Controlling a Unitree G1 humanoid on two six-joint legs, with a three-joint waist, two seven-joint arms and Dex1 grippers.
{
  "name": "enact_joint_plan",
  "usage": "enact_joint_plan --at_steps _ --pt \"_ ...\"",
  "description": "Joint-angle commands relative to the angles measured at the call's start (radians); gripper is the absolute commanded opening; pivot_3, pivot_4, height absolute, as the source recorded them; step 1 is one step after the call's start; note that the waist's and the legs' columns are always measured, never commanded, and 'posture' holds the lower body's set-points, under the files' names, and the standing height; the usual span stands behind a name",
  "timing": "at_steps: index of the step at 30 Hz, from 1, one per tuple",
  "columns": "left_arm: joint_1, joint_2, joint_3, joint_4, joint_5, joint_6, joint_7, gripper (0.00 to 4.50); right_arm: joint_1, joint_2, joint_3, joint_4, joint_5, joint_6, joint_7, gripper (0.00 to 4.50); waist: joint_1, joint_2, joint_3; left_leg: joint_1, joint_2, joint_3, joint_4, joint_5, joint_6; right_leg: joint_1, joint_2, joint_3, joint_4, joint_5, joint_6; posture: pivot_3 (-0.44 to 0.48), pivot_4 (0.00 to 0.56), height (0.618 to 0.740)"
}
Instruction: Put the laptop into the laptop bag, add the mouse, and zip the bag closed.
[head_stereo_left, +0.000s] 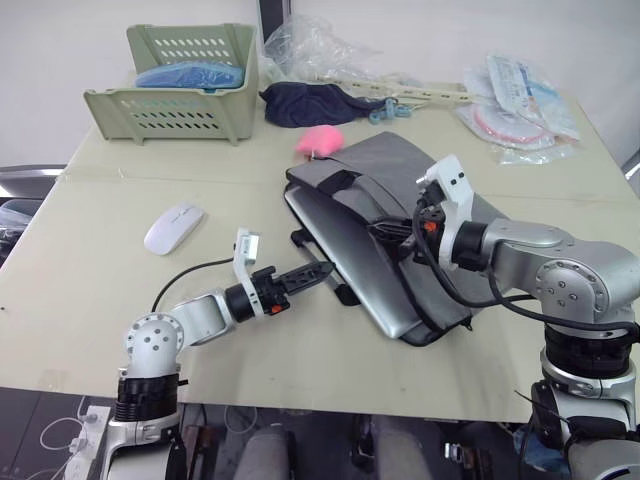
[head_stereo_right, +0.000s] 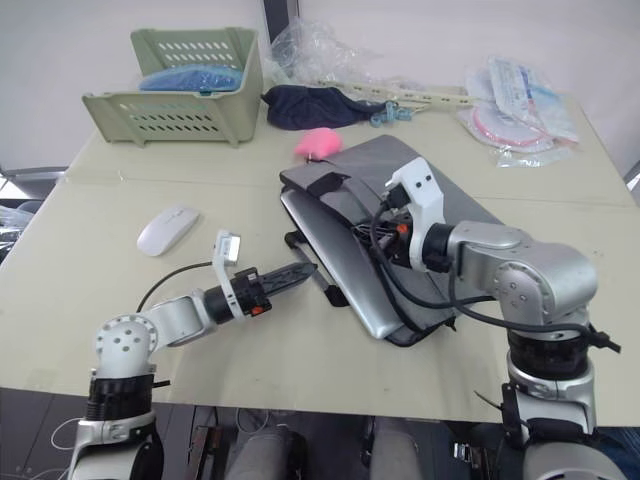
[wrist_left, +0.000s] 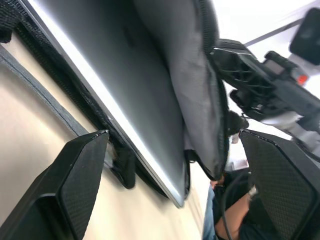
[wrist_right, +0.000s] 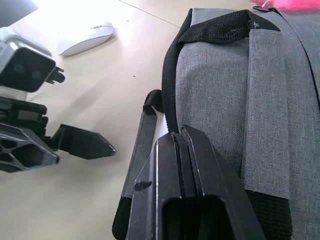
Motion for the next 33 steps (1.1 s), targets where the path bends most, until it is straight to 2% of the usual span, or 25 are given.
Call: enact_joint_plan --at_steps 1,2,6,15,25,28,31,32,33 --pt "-0.02 -0.029 -0.017 0.024 0.047 -0.047 -0.032 2.96 -0.013 -0.023 -0.012 -0.014 -0.002 -0.024 0.005 0.0 0.001 0.0 0.0 0.0 0.0 0.0 0.0 0.0 0.0 0.0 0.0 0.0 0.0 0.0 0.0 0.0 0.15 0.74" --pt "-0.022 -0.034 -0.021 0.027 0.058 -0.053 -0.036 2.56 -0.014 -0.024 -0.013 -0.013 -0.002 -0.023 0.005 0.0 0.001 0.0 0.0 0.0 0.0 0.0 0.0 0.0 0.0 0.0 0.0 0.0 0.0 0.0 0.0 0.0 0.15 0.74" --pt "-0.017 -0.046 -0.063 0.038 0.139 -0.093 -0.068 2.56 -0.016 -0.025 -0.015 -0.016 -0.001 -0.019 0.0 0.0 0.001 0.0 0.0 0.0 0.0 0.0 0.0 0.0 0.0 0.0 0.0 0.0 0.0 0.0 0.0 0.0 0.15 0.74" --pt "-0.028 -0.134 -0.074 0.095 0.222 -0.142 -0.061 2.56 -0.02 -0.037 -0.02 -0.021 0.008 -0.009 0.002 0.0 0.003 0.0 0.0 -0.001 0.0 0.0 0.0 0.0 0.0 0.0 0.0 0.0 0.0 0.0 0.0 0.0 0.15 0.74" --pt "-0.061 -0.188 -0.072 0.15 0.265 -0.158 -0.088 2.56 -0.026 -0.053 -0.026 -0.027 0.029 0.004 -0.007 0.0 0.003 0.0 0.0 -0.001 0.0 -0.001 0.0 0.0 0.0 0.0 -0.001 0.0 0.0 0.0 0.0 0.0 0.15 0.74" --pt "-0.07 -0.197 -0.068 0.157 0.274 -0.159 -0.092 1.71 -0.026 -0.055 -0.032 -0.033 0.034 0.012 -0.009 0.0 0.004 0.0 0.0 -0.001 0.0 -0.001 0.0 0.0 0.0 0.0 -0.001 -0.001 0.0 0.0 0.0 0.0 0.15 0.74" --pt "-0.075 -0.206 -0.064 0.163 0.283 -0.157 -0.095 0.33 -0.026 -0.054 -0.035 -0.035 0.037 0.018 -0.011 0.0 0.006 0.0 0.0 -0.001 0.0 -0.001 0.001 0.0 0.0 0.0 -0.001 -0.001 0.0 0.0 0.0 0.0 0.15 0.74" --pt "-0.076 -0.207 -0.063 0.163 0.284 -0.155 -0.096 0.03 -0.026 -0.053 -0.036 -0.037 0.037 0.02 -0.012 0.0 0.005 0.0 0.0 -0.001 0.0 -0.001 0.001 0.0 0.0 0.0 -0.001 0.0 0.0 0.0 0.0 0.0 0.15 0.74" --pt "-0.076 -0.209 -0.063 0.163 0.286 -0.154 -0.097 0.03 -0.027 -0.053 -0.037 -0.038 0.038 0.022 -0.012 0.0 0.005 0.0 0.0 -0.001 0.0 -0.001 0.001 0.0 0.0 0.0 -0.001 0.0 0.0 0.0 0.0 0.0 0.15 0.74"
